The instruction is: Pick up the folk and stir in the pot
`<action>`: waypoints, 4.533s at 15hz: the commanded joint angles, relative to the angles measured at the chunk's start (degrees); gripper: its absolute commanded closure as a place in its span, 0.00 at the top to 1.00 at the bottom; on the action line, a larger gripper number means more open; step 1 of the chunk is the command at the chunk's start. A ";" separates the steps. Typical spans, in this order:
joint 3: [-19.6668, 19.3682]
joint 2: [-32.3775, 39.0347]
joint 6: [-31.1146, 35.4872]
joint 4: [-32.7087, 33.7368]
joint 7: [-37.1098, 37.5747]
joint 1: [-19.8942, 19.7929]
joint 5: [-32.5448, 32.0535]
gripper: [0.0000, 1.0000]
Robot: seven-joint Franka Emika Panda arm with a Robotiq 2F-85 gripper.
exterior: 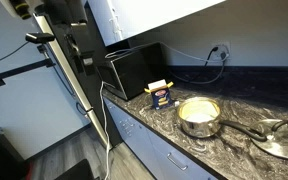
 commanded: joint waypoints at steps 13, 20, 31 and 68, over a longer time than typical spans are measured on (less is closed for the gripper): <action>2.66 13.90 17.13 4.85 -5.76 2.87 -2.22 1.00; 3.61 33.44 41.59 12.85 -6.45 1.96 -13.82 1.00; 2.02 44.67 48.84 18.41 -2.46 2.79 -17.85 1.00; 7.68 80.00 51.59 40.62 -26.14 1.62 -15.04 1.00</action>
